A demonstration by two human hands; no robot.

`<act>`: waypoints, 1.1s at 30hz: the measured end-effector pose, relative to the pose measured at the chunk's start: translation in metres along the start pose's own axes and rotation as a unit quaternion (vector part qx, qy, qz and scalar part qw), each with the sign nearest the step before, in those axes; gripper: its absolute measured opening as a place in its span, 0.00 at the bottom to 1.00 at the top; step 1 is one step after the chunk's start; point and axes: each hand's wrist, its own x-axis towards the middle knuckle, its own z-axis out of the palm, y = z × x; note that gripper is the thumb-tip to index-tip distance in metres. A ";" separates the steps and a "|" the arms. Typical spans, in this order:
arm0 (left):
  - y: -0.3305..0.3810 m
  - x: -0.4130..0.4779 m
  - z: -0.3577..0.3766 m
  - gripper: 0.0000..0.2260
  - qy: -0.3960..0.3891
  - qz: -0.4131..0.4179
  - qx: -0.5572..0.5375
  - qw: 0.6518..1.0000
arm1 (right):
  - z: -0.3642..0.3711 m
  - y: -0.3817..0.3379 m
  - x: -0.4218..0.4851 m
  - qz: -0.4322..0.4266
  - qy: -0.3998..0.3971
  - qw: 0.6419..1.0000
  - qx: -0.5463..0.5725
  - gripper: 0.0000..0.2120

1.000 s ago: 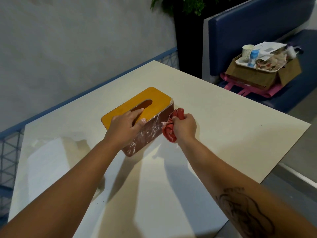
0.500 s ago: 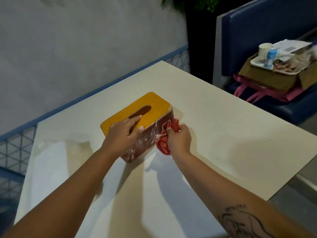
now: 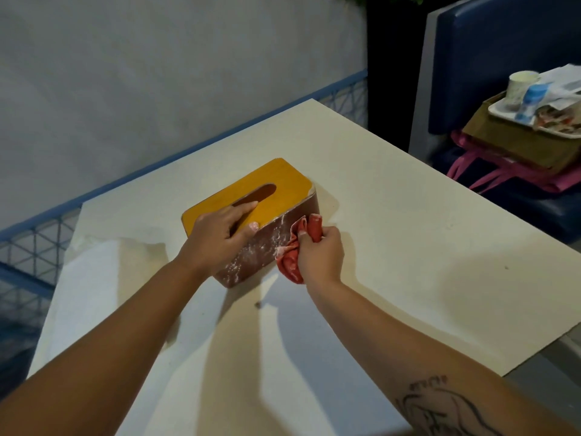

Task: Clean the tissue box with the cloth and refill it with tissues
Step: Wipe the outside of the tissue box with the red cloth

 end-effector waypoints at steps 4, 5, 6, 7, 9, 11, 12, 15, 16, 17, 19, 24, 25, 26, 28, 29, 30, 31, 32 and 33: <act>-0.001 0.000 0.001 0.23 0.001 -0.008 -0.002 1.000 | -0.002 -0.011 0.005 0.035 -0.014 0.999 0.020 0.11; -0.001 0.001 0.002 0.22 0.001 -0.008 0.000 1.000 | -0.002 -0.014 0.003 0.023 -0.013 0.999 0.025 0.11; -0.002 0.001 0.003 0.22 0.002 -0.008 0.004 1.000 | -0.001 -0.018 -0.001 0.001 -0.013 0.999 0.029 0.09; -0.003 0.001 0.003 0.21 0.003 -0.007 0.007 1.000 | 0.001 -0.020 -0.005 -0.023 -0.012 0.999 0.031 0.07; -0.004 0.001 0.003 0.21 0.005 -0.004 0.009 1.000 | 0.005 -0.020 -0.016 -0.058 -0.016 0.997 0.038 0.05; -0.002 0.002 0.003 0.23 0.005 -0.002 0.012 1.000 | 0.010 -0.013 -0.024 -0.082 -0.008 0.996 0.033 0.08; -0.001 0.002 0.002 0.24 0.003 -0.002 0.013 1.000 | 0.014 -0.008 -0.027 -0.086 -0.001 0.996 0.027 0.07; -0.002 0.002 0.002 0.21 0.002 -0.001 0.023 1.000 | 0.021 0.004 -0.032 -0.078 0.011 0.997 0.008 0.04; -0.002 0.003 0.002 0.20 0.004 -0.001 0.027 1.000 | 0.021 0.005 -0.031 -0.066 0.014 0.998 0.001 0.04; -0.001 0.003 0.002 0.20 0.006 0.000 0.031 1.000 | 0.021 0.004 -0.030 -0.051 0.016 0.999 -0.006 0.04; 0.000 0.002 0.001 0.20 0.007 0.004 0.037 0.999 | 0.023 0.000 -0.026 -0.005 0.021 1.000 -0.014 0.04; 0.001 0.002 -0.001 0.21 -0.004 0.013 0.041 0.999 | 0.024 -0.022 -0.024 0.041 0.047 0.998 0.014 0.05; 0.000 0.003 -0.001 0.21 -0.004 0.015 0.043 0.999 | 0.024 -0.026 -0.027 0.010 0.051 0.999 0.009 0.04; -0.001 0.003 0.000 0.21 -0.003 0.015 0.044 0.999 | 0.025 -0.029 -0.029 -0.029 0.056 0.998 0.004 0.03; -0.001 0.004 0.001 0.21 -0.002 0.016 0.043 0.999 | 0.026 -0.030 -0.036 -0.097 0.072 0.993 0.005 0.03; -0.002 0.004 0.001 0.21 -0.002 0.018 0.044 0.999 | 0.029 -0.027 -0.039 -0.115 0.076 0.990 0.004 0.03; -0.002 0.005 0.001 0.22 -0.003 0.021 0.046 0.999 | 0.033 -0.022 -0.040 -0.121 0.080 0.989 0.006 0.04; -0.003 0.005 0.002 0.22 -0.004 0.023 0.049 0.999 | 0.037 -0.015 -0.043 -0.116 0.085 0.990 0.011 0.04; -0.004 0.006 0.002 0.22 -0.006 0.025 0.053 0.998 | 0.039 -0.008 -0.044 -0.098 0.085 0.991 0.014 0.04; -0.004 0.006 0.002 0.22 -0.008 0.025 0.057 0.998 | 0.041 -0.003 -0.045 -0.073 0.084 0.994 0.012 0.03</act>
